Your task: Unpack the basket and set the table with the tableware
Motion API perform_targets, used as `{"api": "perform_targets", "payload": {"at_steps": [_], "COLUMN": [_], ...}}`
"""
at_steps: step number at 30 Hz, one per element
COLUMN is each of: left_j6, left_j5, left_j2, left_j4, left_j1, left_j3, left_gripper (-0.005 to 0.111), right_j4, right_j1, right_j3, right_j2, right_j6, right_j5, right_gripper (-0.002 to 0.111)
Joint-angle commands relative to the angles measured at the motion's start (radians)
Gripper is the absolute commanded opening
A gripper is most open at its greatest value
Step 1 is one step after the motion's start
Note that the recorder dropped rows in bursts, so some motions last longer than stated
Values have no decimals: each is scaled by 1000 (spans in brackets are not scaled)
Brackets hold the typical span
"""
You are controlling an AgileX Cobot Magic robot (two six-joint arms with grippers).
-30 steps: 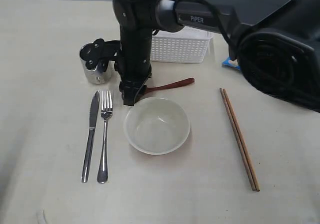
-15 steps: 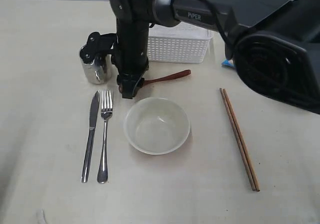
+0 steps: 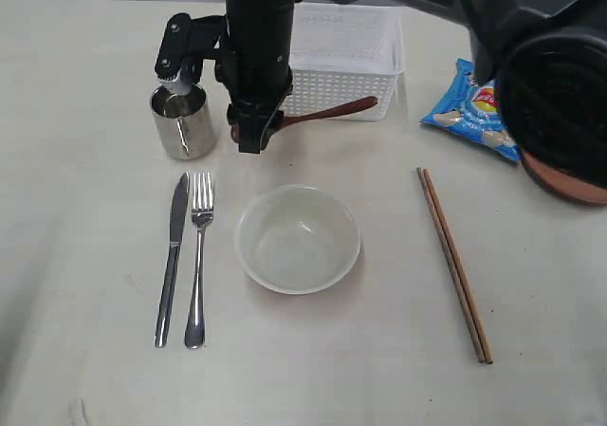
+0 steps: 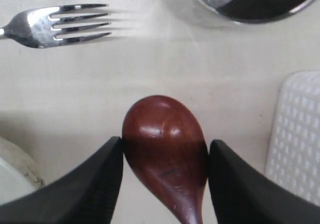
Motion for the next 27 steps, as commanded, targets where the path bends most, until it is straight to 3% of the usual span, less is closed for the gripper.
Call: {"api": "perform_targets", "payload": {"at_steps": [1,8,18,27], "left_j6": [0,0,0,0], "left_j5": [-1,-1,-1,-1], "left_j2": [-3,-3,-3,-3], "left_j4": [-9,-9,-9,-9], "left_j1": [2,2,2,2], "left_j3": [2,2,2,2], "left_gripper": [0,0,0,0], "right_j4": [-2,14,125,168], "right_j1": [-19,-19,-16,65], "right_j3": [2,145,519,640], "right_j2": [-54,-174,-382,-383], "right_j6": [27,48,63,49], "right_j5": [29,29,-37,-188], "right_gripper": [0,0,0,0]}}
